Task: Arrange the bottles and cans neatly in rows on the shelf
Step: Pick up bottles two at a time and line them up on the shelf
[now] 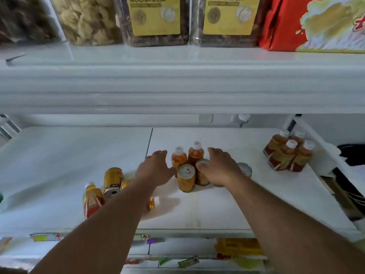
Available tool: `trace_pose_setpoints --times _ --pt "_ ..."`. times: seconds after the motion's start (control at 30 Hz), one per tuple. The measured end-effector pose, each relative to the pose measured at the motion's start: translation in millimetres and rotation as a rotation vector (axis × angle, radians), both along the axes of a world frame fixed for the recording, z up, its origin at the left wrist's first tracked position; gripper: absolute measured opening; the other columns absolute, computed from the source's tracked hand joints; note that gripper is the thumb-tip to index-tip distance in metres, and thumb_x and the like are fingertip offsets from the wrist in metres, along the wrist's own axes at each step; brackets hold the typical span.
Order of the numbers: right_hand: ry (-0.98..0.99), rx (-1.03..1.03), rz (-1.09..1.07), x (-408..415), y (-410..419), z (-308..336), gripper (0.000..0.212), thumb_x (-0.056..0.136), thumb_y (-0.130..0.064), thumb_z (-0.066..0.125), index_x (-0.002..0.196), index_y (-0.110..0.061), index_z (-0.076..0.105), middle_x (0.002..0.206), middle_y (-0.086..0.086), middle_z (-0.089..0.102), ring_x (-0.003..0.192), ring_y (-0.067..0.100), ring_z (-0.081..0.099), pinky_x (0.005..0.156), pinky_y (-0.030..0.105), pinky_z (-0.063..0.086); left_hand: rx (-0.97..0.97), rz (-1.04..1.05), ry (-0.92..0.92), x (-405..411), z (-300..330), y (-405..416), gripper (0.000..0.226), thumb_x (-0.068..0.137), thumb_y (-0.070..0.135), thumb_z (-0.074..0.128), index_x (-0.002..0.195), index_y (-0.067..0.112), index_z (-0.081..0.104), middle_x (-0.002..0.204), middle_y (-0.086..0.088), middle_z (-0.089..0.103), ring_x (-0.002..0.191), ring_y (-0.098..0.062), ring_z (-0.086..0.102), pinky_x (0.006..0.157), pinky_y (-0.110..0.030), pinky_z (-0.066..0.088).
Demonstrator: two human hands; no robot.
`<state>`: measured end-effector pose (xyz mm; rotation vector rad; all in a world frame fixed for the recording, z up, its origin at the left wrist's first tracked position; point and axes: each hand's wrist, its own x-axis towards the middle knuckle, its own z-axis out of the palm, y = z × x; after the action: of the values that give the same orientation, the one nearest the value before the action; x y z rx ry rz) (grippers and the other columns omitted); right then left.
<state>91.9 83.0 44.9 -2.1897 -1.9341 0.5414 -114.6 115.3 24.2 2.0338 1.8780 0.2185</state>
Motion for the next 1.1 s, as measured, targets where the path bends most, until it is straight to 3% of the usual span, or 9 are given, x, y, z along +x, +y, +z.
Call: trace_pose_setpoints --times 0.17,0.27,0.43,0.63,0.8,0.93,1.1 --pt "0.089 -0.017 -0.004 3.1 23.7 -3.3 0.071 0.088 -0.053 0.062 0.146 -0.018 0.041 0.146 0.006 0.050 0.130 0.029 0.048 0.100 0.042 0.044 -0.092 -0.065 -0.208 -1.7 -16.0 33.3 0.095 0.078 0.043 0.079 0.155 0.023 0.028 0.159 0.002 0.032 0.144 -0.018 0.033 0.113 -0.031 0.030" --pt "0.104 -0.065 0.026 6.2 40.4 -8.0 0.079 0.088 -0.051 0.066 0.152 -0.019 0.033 0.152 0.005 0.044 0.135 0.029 0.045 0.103 0.041 0.042 -0.107 -0.073 -0.243 -3.1 -24.4 48.5 0.095 0.075 0.039 0.084 0.153 0.024 0.032 0.156 0.003 0.037 0.140 -0.017 0.039 0.113 -0.034 0.035" --pt "0.170 -0.139 0.048 7.2 65.9 -17.5 0.069 0.083 -0.045 0.074 0.142 -0.023 0.045 0.138 0.002 0.058 0.121 0.026 0.057 0.096 0.037 0.045 -0.155 -0.127 -0.405 -0.1 -35.4 65.2 0.076 0.070 0.026 0.090 0.138 0.025 0.054 0.135 0.009 0.056 0.123 -0.016 0.054 0.104 -0.035 0.046" --pt "0.187 -0.170 0.087 4.7 86.0 -29.9 0.024 0.082 -0.039 0.074 0.103 -0.029 0.067 0.102 -0.004 0.069 0.094 0.016 0.064 0.083 0.035 0.051 -0.167 -0.231 -0.441 3.1 -38.9 74.3 0.062 0.072 0.016 0.088 0.127 0.024 0.059 0.116 0.012 0.065 0.104 -0.009 0.063 0.099 -0.034 0.051" --pt "0.184 -0.157 0.068 1.4 94.0 -43.1 0.027 0.077 -0.046 0.074 0.099 -0.032 0.068 0.098 -0.006 0.069 0.089 0.014 0.064 0.079 0.032 0.051 -0.153 -0.276 -0.434 1.7 -41.1 76.8 0.059 0.072 0.017 0.087 0.124 0.026 0.059 0.114 0.013 0.066 0.105 -0.007 0.063 0.097 -0.029 0.049" --pt "0.211 -0.081 0.059 1.6 92.1 -43.4 0.021 0.077 -0.043 0.073 0.093 -0.031 0.069 0.093 -0.007 0.070 0.088 0.015 0.065 0.080 0.033 0.053 -0.120 -0.279 -0.389 -2.1 -42.0 79.6 0.052 0.069 0.031 0.087 0.115 0.034 0.063 0.109 0.019 0.067 0.103 -0.003 0.063 0.096 -0.031 0.051" --pt "0.415 -0.085 -0.091 7.2 96.1 -31.6 0.024 0.069 -0.042 0.079 0.074 -0.020 0.074 0.075 -0.010 0.075 0.078 0.007 0.072 0.073 0.025 0.058 -0.081 -0.167 -0.353 -10.8 -21.4 86.3 0.037 0.078 0.032 0.082 0.112 0.032 0.066 0.103 0.022 0.062 0.104 -0.006 0.062 0.086 -0.021 0.045"
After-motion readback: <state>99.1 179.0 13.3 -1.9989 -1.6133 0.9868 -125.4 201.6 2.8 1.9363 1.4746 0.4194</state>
